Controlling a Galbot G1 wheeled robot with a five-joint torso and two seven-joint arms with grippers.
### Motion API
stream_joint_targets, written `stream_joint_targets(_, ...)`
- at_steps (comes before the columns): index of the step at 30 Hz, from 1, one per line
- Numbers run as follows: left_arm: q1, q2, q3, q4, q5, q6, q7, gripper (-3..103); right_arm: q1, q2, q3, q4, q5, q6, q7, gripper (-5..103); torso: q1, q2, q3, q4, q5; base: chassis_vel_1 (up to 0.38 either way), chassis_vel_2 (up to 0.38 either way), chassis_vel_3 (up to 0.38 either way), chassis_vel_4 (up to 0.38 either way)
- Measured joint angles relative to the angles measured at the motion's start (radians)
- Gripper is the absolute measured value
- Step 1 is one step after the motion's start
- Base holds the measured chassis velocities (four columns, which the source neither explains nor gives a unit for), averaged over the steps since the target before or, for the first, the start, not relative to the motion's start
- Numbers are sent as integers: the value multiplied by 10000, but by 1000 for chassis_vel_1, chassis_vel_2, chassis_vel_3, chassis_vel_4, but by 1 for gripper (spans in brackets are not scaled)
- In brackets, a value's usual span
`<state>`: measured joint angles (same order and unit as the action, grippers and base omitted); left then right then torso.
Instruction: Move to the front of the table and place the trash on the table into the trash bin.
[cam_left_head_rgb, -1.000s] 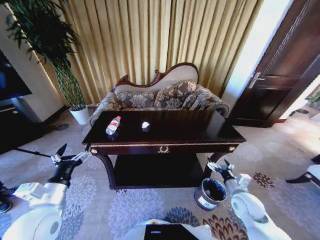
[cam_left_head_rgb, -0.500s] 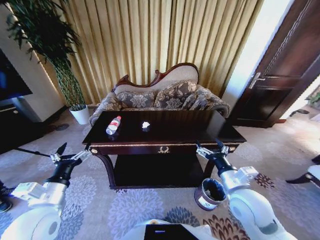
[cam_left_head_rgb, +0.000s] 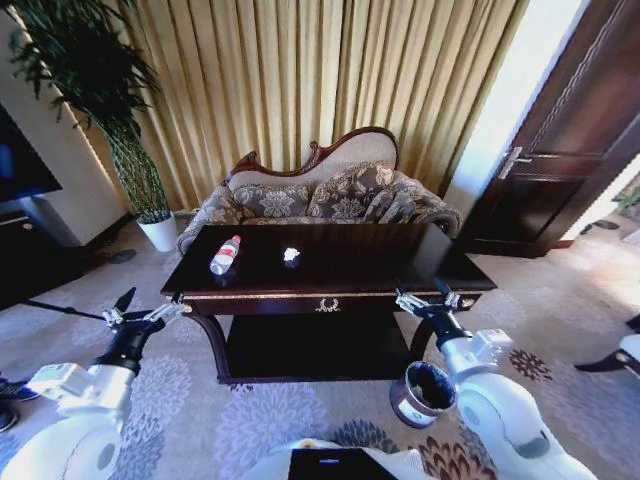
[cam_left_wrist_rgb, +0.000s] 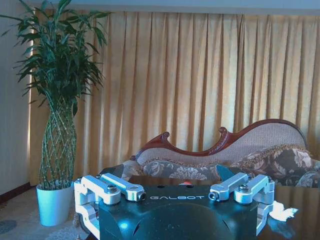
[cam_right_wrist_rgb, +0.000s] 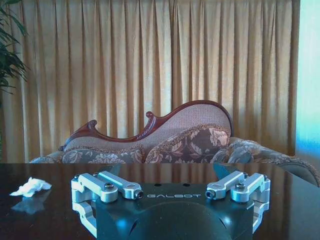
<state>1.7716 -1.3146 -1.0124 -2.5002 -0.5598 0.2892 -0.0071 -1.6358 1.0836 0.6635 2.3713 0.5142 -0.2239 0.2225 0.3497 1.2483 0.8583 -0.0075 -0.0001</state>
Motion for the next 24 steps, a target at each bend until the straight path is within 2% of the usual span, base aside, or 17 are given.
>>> stream_joint_targets(9,35,-23,39,0,21,2,6,100,-84,-101,-64,185,42,-6,-3,100,8,-4,2,0,-2,-152,128,136,-146)
stream_joint_targets(15,151,-5,32,2,18,-9,5,100,153,-661,-184,322,993,-308,-9,100,0,-2,-1,-2,-2,-21,11,18,-14)
stream_joint_targets(18,270,-16,-5,1,6,-55,0,100,773,-1435,-307,277,1959,-642,-11,100,-9,5,-3,1,-1,0,0,0,0)
stream_joint_targets(21,294,-57,-6,1,5,-66,-8,100,1245,-1897,-472,136,2420,-809,-17,100,-9,4,-3,-3,3,0,0,0,0)
stream_joint_targets(24,302,-155,29,3,16,-69,-55,100,2663,-2710,-1334,-578,3148,-1084,-20,100,-1,0,1,3,-1,0,0,0,0)
